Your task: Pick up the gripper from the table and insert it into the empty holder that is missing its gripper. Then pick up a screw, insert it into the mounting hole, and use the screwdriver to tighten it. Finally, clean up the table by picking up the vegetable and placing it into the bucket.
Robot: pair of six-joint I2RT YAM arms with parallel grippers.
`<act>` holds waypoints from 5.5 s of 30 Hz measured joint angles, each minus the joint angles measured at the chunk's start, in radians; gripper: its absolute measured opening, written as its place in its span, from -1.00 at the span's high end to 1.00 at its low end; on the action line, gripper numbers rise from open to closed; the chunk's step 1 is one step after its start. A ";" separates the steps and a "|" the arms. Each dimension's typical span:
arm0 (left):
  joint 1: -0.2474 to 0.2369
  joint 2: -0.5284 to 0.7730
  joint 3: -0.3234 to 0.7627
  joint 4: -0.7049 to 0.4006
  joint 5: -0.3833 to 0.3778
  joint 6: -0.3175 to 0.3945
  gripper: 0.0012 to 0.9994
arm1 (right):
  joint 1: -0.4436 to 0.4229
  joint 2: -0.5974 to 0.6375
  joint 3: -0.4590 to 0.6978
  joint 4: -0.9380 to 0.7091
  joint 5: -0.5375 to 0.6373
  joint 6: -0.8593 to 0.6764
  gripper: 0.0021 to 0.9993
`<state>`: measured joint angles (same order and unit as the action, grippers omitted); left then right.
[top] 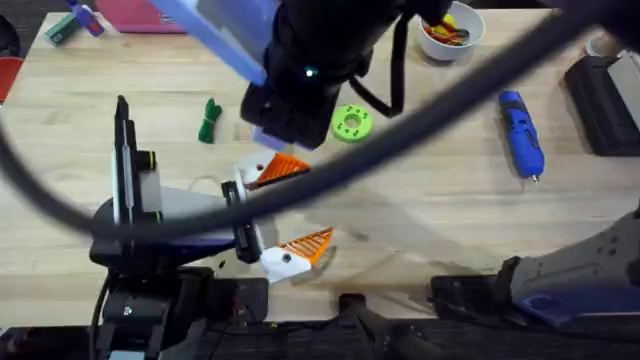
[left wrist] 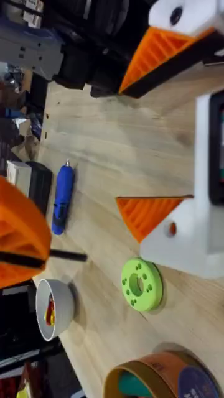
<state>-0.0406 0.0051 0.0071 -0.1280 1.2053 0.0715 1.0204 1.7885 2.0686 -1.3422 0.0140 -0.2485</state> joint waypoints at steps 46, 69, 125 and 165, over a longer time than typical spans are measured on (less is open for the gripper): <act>0.000 0.000 0.000 0.000 0.000 0.000 -0.97 | 0.027 0.066 0.000 -0.020 -0.075 -0.314 0.99; 0.000 0.000 0.000 0.000 0.000 0.000 -0.97 | 0.027 0.066 -0.002 -0.020 -0.075 -0.314 0.99; 0.000 0.000 0.000 0.000 0.000 0.000 -0.97 | 0.033 0.066 -0.044 0.028 -0.071 -0.314 0.99; 0.000 0.000 0.000 0.000 0.001 0.000 -0.97 | 0.033 0.066 -0.103 0.068 -0.067 -0.306 0.99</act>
<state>-0.0406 0.0051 0.0071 -0.1284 1.2060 0.0711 1.0538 1.8545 1.9659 -1.2739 -0.0528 -0.5541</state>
